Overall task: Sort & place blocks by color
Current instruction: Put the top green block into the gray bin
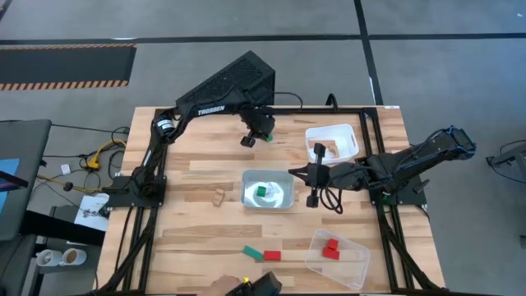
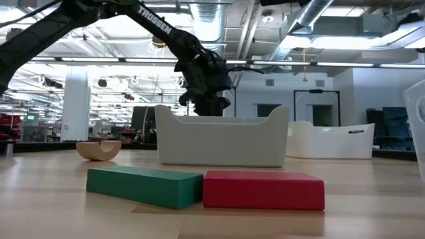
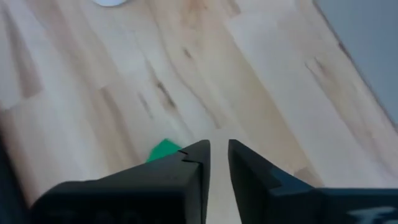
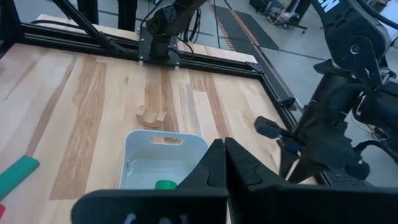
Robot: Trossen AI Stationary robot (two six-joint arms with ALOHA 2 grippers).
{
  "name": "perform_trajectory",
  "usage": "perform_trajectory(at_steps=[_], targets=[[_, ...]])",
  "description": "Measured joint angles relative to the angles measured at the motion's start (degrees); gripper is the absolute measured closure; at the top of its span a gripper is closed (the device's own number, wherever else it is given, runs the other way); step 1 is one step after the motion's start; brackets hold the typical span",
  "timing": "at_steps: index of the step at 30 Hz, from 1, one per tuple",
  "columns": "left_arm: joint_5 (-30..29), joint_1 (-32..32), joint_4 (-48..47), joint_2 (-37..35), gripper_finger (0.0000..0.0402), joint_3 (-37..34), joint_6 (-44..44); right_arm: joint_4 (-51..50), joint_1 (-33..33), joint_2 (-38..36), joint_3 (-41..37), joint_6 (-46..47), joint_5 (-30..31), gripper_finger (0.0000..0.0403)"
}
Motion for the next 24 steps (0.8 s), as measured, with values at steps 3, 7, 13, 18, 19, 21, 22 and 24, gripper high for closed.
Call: perform_trajectory(at_steps=[3, 7, 13, 18, 19, 21, 22, 24], targets=[[0.41, 0.79, -0.47, 0.83, 0.0372, 2.92, -0.1, 0.79, 0.0, -0.02, 0.0, -0.02, 0.0, 0.0396], [2.99, 2.66, -5.56, 6.0, 0.0374, 12.85, -2.33, 2.81, 0.0, 0.0, 0.05, -0.48, 0.01, 0.0396], [6.36, 3.39, -24.69, 16.15, 0.0374, 30.51, -1.77, 3.74, 0.58, 0.0, 0.07, -0.42, 0.02, 0.0396], [3.1, 0.48, -27.12, 16.2, 0.0392, 27.26, -0.92, 3.36, 0.94, 0.0, 0.04, -0.61, -0.04, 0.0396], [3.18, 0.36, -26.95, 16.16, 0.0397, 26.77, -0.4, 3.19, 0.9, 0.0, 0.07, -0.61, 0.0, 0.0396], [3.65, 0.24, -27.02, 16.15, 0.0399, 26.35, 0.07, 2.43, 0.85, 0.0, 0.04, -0.61, 0.02, 0.0396], [3.65, 0.26, -26.89, 16.15, 0.0399, 26.32, 0.04, 2.39, 0.85, -0.01, 0.04, -0.57, 0.04, 0.0396], [3.58, 0.31, -25.71, 16.11, 0.04, 26.36, 0.01, 1.83, 0.88, -0.02, 0.04, -0.17, 0.04, 0.0396]])
